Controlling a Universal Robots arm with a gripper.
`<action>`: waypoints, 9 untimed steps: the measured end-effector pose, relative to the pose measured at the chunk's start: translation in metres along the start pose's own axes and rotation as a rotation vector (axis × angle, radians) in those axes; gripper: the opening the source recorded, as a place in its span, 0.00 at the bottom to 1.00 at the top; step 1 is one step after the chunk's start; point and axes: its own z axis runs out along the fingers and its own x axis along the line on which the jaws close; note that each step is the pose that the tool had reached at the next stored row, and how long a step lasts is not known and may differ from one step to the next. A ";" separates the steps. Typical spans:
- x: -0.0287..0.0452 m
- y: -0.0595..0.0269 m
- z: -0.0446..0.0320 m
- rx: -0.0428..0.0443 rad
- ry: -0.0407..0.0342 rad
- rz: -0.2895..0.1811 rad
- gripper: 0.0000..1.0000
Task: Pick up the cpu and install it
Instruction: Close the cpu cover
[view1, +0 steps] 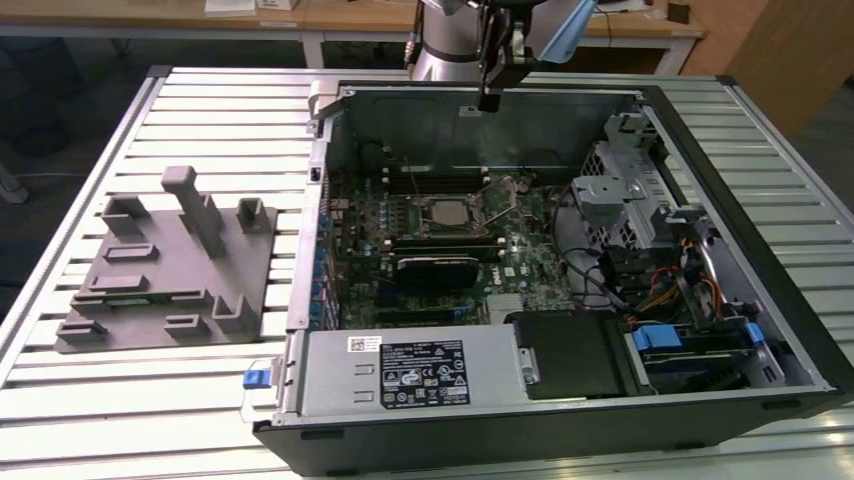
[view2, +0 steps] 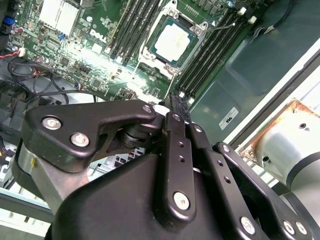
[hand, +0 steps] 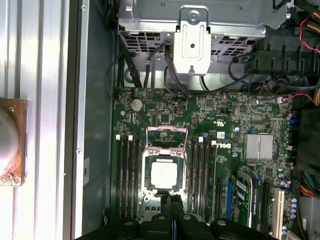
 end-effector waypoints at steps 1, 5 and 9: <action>0.0000 0.0002 0.0000 0.0000 0.0000 0.000 0.11; 0.0000 0.0013 0.0003 0.0000 -0.0001 0.000 0.11; -0.0001 0.0028 0.0008 0.0000 0.0000 0.000 0.11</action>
